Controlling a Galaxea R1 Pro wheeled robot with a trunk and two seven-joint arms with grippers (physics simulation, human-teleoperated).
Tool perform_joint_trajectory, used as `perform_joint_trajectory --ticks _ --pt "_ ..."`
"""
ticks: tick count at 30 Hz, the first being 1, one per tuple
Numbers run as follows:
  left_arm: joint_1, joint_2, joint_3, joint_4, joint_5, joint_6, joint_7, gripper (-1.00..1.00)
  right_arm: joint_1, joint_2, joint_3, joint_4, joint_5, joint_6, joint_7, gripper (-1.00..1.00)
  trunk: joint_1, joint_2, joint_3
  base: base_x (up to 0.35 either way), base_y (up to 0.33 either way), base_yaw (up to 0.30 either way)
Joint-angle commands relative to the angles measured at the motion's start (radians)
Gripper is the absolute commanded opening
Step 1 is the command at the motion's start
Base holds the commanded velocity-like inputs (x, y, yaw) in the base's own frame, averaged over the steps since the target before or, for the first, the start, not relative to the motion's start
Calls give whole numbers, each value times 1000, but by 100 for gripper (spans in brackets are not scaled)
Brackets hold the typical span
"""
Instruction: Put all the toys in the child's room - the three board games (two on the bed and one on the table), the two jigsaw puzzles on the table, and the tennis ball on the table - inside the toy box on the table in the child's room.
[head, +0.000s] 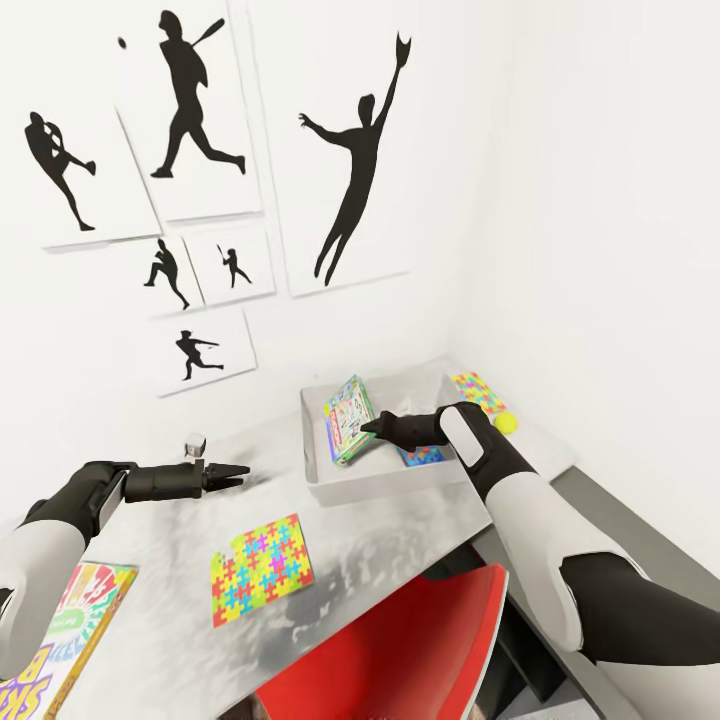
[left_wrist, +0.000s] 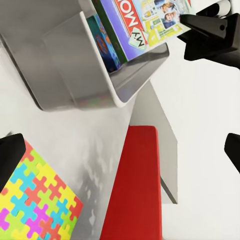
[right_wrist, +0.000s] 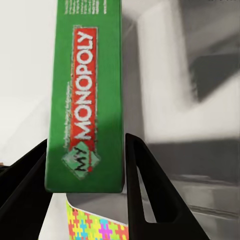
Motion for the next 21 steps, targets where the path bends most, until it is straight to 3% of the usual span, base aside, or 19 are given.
perform_joint_trajectory --ticks 1,10,11,21 --pt "-1 -1 7 0 -11 11 -7 100 -1 0 0 0 8 2 8 -100 1 -2 -2 0 0 0" --pt "-1 -2 7 0 -11 11 -7 100 -1 -1 0 -1 8 -4 6 -100 1 -2 -3 0 0 0" --pt "-1 -1 7 0 -11 11 -7 100 -1 -1 0 -1 8 -4 7 100 1 -2 -3 0 0 0" --pt "-1 -1 7 0 -11 11 -7 100 -1 0 0 -1 15 -6 6 100 1 -2 -3 0 0 0"
